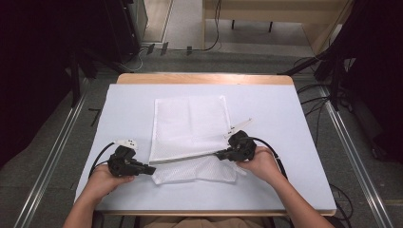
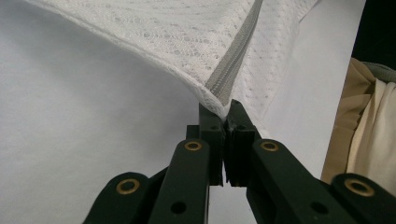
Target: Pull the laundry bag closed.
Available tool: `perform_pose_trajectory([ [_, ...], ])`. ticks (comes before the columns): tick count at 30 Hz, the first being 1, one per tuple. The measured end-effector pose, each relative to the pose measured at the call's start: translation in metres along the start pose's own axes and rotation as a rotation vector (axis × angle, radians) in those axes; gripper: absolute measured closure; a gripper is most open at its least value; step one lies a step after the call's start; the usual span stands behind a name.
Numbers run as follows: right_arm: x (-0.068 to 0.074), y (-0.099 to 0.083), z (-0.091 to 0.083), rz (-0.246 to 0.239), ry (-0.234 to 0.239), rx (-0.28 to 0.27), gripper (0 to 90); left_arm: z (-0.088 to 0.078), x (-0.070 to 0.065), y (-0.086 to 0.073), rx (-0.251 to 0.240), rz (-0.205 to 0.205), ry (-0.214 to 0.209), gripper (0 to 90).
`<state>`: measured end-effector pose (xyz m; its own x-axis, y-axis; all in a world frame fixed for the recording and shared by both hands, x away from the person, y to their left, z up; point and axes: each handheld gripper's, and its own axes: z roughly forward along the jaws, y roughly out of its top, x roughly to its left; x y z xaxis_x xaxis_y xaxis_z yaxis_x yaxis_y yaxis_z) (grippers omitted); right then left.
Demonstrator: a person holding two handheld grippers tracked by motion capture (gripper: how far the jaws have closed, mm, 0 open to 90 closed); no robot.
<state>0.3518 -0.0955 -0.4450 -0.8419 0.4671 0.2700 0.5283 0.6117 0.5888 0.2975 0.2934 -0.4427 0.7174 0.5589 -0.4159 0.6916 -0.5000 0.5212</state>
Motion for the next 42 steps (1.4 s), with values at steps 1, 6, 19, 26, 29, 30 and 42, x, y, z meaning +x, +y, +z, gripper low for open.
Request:
perform_pose_trajectory([
  [1,0.000,-0.001,-0.001,0.004,0.000,0.000,88.1,0.000,0.000,0.000,0.001,0.001,0.001,88.6],
  [6,-0.005,-0.008,-0.006,0.017,-0.007,0.005,88.2,0.000,0.001,0.000,0.004,-0.001,0.001,88.7],
  [19,-0.014,-0.025,-0.024,0.052,-0.015,0.021,88.3,-0.002,0.006,-0.002,-0.002,-0.025,0.015,89.1],
  [26,-0.011,-0.026,-0.029,0.054,-0.006,0.001,88.2,-0.005,0.006,-0.001,-0.021,-0.027,0.024,88.7],
  [29,-0.009,-0.025,-0.029,0.058,-0.010,-0.004,88.0,-0.005,0.005,-0.001,-0.028,-0.032,0.027,87.7],
  [30,-0.009,-0.025,-0.029,0.057,-0.011,-0.005,88.0,-0.006,0.006,-0.001,-0.032,-0.036,0.024,86.3],
  [42,-0.007,-0.022,-0.031,0.047,-0.044,-0.073,68.0,-0.018,0.005,0.000,-0.147,-0.050,0.082,53.9],
])
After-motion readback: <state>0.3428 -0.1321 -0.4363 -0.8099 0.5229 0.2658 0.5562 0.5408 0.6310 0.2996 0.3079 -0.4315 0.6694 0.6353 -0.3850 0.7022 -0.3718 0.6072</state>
